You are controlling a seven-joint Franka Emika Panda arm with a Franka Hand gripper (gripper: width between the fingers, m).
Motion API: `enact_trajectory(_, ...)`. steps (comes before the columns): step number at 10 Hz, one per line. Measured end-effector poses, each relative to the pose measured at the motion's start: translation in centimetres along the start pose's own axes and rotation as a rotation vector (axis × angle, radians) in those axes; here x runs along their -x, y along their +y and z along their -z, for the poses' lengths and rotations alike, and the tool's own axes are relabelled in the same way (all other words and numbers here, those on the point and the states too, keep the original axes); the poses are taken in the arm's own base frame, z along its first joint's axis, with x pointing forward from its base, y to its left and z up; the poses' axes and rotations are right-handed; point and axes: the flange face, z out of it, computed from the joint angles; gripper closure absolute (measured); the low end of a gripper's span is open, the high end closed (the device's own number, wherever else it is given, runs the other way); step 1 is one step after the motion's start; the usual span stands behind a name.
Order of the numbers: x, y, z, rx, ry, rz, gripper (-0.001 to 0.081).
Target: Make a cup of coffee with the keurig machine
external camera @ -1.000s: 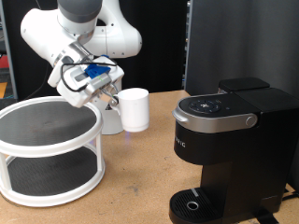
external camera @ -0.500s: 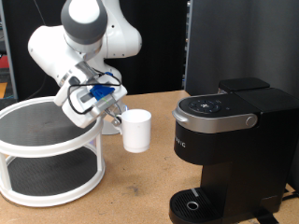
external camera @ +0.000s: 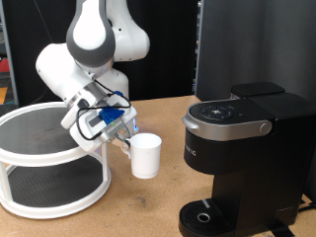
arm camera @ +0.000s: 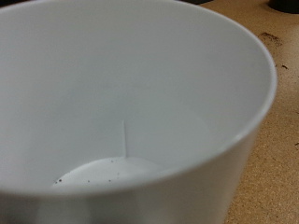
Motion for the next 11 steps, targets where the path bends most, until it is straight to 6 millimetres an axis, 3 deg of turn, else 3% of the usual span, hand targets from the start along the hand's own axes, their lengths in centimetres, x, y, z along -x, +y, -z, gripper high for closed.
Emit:
enact_trajectory(6, 1.2, 1.3, -1.5, 0.018, -0.008, -0.021, 0.0737)
enact_trajectory(11, 1.3, 0.5, -4.0, 0.022, -0.032, -0.032, 0.0737)
